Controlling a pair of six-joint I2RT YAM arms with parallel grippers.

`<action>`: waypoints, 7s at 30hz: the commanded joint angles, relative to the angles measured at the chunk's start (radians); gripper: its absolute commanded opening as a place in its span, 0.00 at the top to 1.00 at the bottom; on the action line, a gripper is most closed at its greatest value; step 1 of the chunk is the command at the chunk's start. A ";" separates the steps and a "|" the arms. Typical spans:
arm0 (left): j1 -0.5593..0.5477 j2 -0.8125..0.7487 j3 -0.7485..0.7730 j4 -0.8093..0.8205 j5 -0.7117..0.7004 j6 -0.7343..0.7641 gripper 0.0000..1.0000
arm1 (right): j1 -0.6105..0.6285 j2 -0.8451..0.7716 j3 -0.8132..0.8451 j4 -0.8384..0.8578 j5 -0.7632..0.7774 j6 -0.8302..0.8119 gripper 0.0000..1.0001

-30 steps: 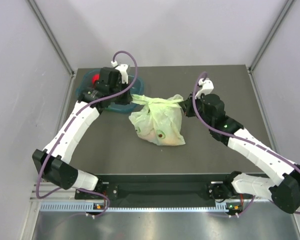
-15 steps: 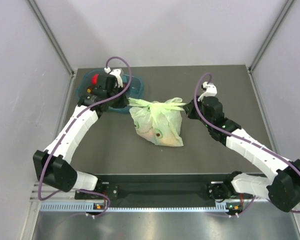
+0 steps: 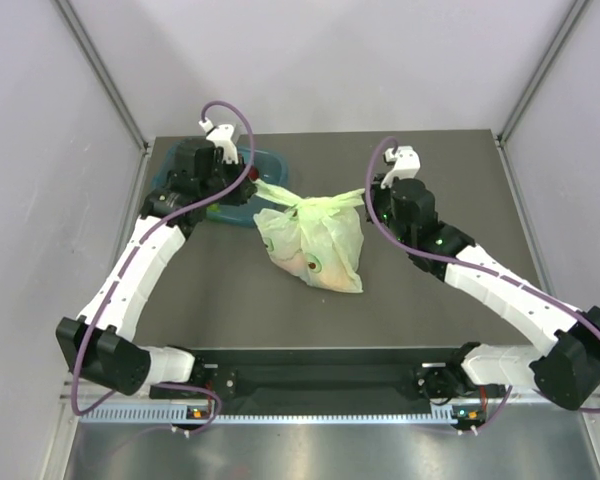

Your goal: Place the fake fruits into the plastic bag and tie a complex knot

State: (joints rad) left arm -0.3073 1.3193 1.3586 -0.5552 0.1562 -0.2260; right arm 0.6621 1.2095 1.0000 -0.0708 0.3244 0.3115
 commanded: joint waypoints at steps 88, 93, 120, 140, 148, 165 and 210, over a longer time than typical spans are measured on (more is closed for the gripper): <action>-0.083 0.084 -0.125 0.061 -0.495 -0.012 1.00 | -0.154 -0.079 -0.174 -0.218 0.303 0.144 1.00; -0.072 0.087 -0.205 0.132 -0.556 -0.033 1.00 | -0.193 -0.070 -0.244 -0.184 0.341 0.161 1.00; -0.030 0.044 -0.210 0.192 -0.483 -0.004 1.00 | -0.236 -0.037 -0.236 -0.077 0.337 0.046 1.00; -0.030 0.199 -0.185 0.547 0.376 0.024 0.23 | -0.234 0.001 -0.077 -0.093 0.110 -0.012 1.00; -0.032 0.270 -0.151 0.629 0.465 0.004 0.25 | -0.233 -0.001 -0.069 -0.099 0.107 -0.022 1.00; -0.058 0.365 -0.115 0.735 0.500 0.027 0.18 | -0.234 -0.013 -0.058 -0.110 0.085 -0.020 1.00; -0.188 0.239 -0.173 0.425 -0.515 0.067 1.00 | -0.240 0.153 -0.069 -0.184 0.510 0.038 1.00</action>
State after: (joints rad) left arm -0.5423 1.6299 1.2213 -0.0761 -0.0639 -0.1581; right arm 0.4541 1.3441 0.9619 -0.2119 0.5991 0.3698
